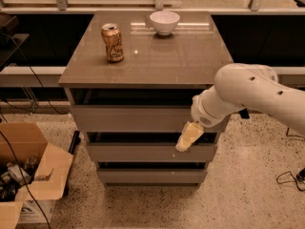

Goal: Open top drawer

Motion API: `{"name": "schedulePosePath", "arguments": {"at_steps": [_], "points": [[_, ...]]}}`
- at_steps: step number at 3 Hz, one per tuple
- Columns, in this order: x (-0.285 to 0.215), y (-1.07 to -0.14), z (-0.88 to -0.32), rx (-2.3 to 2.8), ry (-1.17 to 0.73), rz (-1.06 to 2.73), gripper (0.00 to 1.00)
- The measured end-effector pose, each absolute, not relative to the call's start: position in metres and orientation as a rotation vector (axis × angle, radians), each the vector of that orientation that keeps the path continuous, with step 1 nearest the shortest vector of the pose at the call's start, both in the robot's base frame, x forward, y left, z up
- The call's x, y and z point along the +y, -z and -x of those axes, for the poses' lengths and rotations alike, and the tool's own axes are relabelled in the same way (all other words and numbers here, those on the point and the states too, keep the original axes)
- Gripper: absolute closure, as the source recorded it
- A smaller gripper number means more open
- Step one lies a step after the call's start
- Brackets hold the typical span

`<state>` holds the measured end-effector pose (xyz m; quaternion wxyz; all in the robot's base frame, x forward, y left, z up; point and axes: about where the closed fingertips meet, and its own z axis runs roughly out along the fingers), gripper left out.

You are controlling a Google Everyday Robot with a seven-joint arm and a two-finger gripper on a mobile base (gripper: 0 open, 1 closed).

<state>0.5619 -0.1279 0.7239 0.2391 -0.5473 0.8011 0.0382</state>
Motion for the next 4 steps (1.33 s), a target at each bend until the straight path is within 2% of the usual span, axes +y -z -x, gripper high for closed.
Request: {"name": "schedulePosePath", "arguments": {"at_steps": [3,4], "points": [[-0.149,-0.644,-0.629,2.279,-0.166,1.473,0.0],[-0.154,-0.637,-0.63,2.298,-0.161,1.484,0.15]]}}
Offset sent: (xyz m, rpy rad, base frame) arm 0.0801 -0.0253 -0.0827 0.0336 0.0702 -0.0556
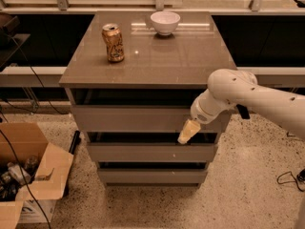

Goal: Open top drawer

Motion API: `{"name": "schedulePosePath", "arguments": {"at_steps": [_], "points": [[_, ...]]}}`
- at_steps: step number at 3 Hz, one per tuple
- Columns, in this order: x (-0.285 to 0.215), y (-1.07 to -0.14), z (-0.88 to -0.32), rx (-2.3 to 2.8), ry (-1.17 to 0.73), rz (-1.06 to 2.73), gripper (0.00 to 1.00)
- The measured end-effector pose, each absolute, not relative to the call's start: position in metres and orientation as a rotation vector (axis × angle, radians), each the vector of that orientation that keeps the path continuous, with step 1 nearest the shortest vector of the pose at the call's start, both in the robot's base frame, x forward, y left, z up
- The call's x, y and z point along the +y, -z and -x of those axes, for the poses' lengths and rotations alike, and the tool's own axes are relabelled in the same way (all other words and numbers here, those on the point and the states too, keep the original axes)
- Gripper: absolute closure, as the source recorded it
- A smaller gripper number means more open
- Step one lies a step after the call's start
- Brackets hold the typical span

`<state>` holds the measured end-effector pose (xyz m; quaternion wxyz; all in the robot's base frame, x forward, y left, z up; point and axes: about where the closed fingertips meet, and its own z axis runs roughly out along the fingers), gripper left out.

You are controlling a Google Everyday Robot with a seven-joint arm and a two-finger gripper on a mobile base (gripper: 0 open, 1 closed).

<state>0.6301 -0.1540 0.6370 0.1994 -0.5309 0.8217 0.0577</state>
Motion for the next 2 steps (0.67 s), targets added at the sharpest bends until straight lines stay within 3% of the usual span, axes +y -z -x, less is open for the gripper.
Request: {"name": "schedulePosePath", "arguments": {"at_steps": [2], "points": [[-0.154,-0.6427,-0.6301,2.298,-0.161,1.485,0.61]]}}
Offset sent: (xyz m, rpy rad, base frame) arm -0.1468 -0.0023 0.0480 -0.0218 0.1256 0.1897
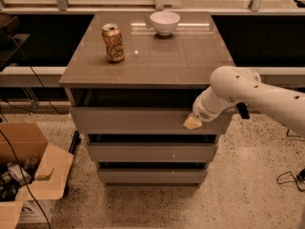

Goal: Open top drawer

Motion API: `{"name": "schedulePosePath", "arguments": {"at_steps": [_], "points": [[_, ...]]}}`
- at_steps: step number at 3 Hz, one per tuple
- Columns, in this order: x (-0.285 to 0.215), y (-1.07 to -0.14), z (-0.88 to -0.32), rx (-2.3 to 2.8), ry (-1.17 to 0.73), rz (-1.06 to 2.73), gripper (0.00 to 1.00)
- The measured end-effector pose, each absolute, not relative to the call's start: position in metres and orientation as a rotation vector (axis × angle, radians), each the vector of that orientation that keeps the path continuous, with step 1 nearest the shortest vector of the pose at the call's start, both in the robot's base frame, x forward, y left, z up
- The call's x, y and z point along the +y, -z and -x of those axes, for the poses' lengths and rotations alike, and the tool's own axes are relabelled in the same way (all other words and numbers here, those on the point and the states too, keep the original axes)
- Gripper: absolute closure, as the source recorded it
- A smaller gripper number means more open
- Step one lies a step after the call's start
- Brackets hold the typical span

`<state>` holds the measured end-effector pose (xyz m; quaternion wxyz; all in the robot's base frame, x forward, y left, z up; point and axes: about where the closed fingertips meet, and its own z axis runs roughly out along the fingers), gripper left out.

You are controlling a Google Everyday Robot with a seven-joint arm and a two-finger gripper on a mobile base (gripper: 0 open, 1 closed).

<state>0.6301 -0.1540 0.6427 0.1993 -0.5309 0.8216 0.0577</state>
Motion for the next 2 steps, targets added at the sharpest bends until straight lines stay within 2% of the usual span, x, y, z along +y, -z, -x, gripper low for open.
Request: {"name": "schedulePosePath", "arguments": {"at_steps": [1,2], "points": [[-0.154,-0.6506,-0.6301,2.298,-0.161,1.485,0.51],[-0.154,-0.6528,-0.6301,2.298,-0.161,1.485,0.28]]}}
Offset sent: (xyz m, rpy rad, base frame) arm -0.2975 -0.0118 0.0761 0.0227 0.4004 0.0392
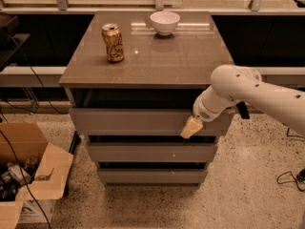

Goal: Open top drawer

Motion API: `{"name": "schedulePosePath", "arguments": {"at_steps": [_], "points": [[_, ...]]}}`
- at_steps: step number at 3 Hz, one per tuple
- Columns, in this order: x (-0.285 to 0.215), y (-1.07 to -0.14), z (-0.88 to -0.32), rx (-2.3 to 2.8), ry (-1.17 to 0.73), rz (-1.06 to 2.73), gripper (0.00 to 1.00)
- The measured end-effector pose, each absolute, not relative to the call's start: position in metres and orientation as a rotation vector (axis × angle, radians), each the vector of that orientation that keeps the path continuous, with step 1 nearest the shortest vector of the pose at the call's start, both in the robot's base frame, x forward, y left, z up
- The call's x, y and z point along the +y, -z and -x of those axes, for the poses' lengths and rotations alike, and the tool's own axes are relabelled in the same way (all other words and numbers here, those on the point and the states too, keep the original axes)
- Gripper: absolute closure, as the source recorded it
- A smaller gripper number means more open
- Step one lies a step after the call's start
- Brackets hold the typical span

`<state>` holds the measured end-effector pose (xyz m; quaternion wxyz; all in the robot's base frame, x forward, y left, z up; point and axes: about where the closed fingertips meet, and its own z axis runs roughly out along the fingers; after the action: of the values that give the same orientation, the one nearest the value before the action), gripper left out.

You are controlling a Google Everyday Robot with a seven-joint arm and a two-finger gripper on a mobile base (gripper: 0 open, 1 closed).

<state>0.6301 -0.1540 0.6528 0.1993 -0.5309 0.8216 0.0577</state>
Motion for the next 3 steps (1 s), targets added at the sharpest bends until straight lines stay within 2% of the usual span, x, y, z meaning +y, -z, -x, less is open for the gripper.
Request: {"name": "schedulePosePath", "arguments": {"at_steps": [1,2,3], "points": [[-0.154,-0.654,-0.63,2.298,-0.161,1.485,0.04],[-0.154,-0.654,-0.63,2.298,-0.161,1.485,0.0],[-0.164,-0.642,-0.609,2.353,-0.183,1.538,0.16]]}}
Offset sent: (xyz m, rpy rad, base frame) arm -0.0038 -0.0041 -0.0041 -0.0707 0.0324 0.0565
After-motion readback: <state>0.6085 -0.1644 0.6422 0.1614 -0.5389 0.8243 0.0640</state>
